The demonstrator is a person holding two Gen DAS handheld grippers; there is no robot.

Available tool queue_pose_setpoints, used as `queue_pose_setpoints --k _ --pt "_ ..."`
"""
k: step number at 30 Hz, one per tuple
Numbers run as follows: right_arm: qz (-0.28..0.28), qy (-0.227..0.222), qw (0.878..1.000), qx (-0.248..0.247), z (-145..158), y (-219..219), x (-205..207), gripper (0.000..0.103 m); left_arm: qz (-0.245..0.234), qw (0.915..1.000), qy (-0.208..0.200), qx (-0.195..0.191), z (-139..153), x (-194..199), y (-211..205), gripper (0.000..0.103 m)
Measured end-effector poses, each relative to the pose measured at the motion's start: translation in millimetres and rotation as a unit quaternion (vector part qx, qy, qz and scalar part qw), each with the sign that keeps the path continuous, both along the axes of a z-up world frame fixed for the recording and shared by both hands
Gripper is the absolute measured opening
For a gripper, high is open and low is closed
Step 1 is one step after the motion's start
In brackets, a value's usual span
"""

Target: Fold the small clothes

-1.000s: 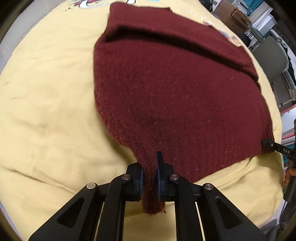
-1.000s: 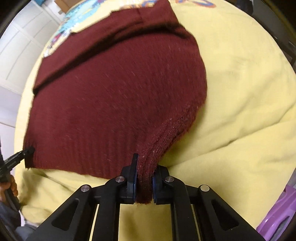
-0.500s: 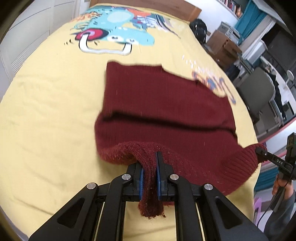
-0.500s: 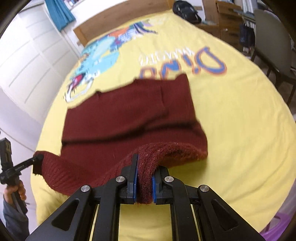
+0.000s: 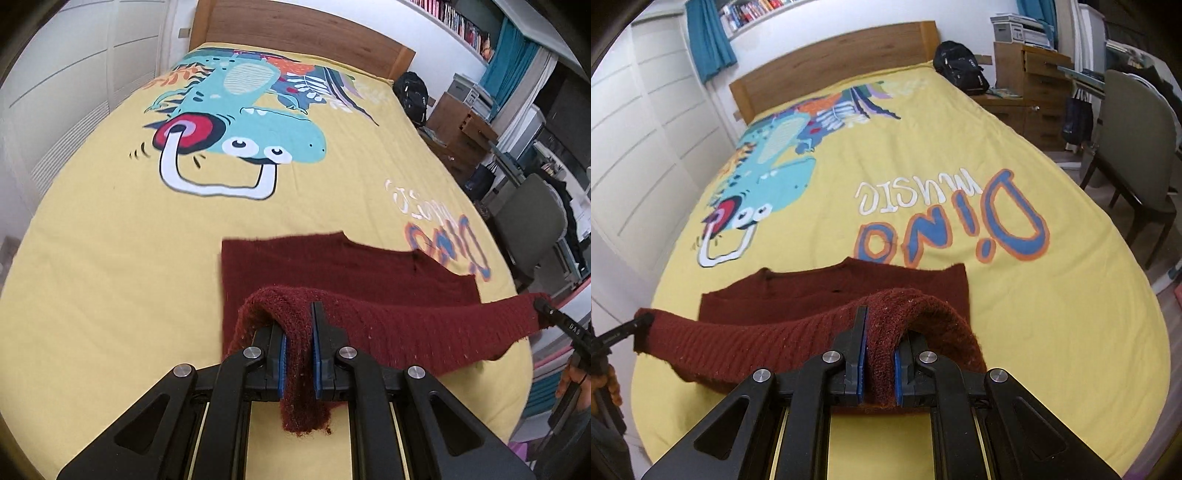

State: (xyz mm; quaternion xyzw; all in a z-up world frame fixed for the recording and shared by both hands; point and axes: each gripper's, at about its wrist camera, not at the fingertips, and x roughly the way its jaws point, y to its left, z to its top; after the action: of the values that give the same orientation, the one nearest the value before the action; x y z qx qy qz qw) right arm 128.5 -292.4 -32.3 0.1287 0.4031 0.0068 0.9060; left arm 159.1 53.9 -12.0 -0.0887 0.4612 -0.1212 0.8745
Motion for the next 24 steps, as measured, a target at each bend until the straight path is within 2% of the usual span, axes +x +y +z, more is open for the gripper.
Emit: queue_pose_setpoints --k 3,8,15,17,19,20,21,22,23,24 --pt "-0.002 0.024 1.0 -0.009 -13.5 0.6 26.6 0.01 -0.001 0.9997 0.006 0.025 -7.8 24.8 -7.3 0.009" --pt "-0.008 0.079 0.997 -0.017 -52.9 3.3 63.2 0.01 -0.002 0.9974 0.028 0.067 -42.6 59.1 -18.5 0.009" --pt "-0.015 0.136 0.99 -0.022 -101.5 6.4 82.4 0.014 -0.001 0.988 0.062 0.141 -98.2 81.6 -33.0 0.012" --pt "-0.022 0.139 0.99 -0.019 -108.4 4.7 81.9 0.016 0.002 0.9857 0.08 0.148 -112.3 85.2 -32.8 0.014" --pt "-0.031 0.133 0.99 -0.025 -106.7 3.9 78.3 0.028 0.006 0.9843 0.084 0.155 -116.7 86.3 -31.7 0.019" --pt "-0.032 0.126 0.991 -0.026 -103.6 3.9 76.3 0.029 0.005 0.9841 0.086 0.155 -117.3 86.6 -31.3 0.021" --pt "-0.032 0.118 0.992 -0.028 -99.2 4.6 73.7 0.033 0.002 0.984 0.087 0.155 -116.3 86.4 -31.0 0.026" --pt "-0.031 0.111 0.993 -0.034 -94.2 5.9 71.5 0.046 -0.002 0.9843 0.088 0.153 -114.4 86.1 -31.2 0.039" --pt "-0.029 0.104 0.993 -0.039 -88.4 8.2 69.2 0.054 -0.005 0.9857 0.086 0.145 -110.3 84.6 -30.8 0.048" --pt "-0.026 0.097 0.994 -0.042 -83.3 10.4 67.0 0.065 -0.003 0.9866 0.078 0.143 -104.7 82.6 -31.1 0.074"
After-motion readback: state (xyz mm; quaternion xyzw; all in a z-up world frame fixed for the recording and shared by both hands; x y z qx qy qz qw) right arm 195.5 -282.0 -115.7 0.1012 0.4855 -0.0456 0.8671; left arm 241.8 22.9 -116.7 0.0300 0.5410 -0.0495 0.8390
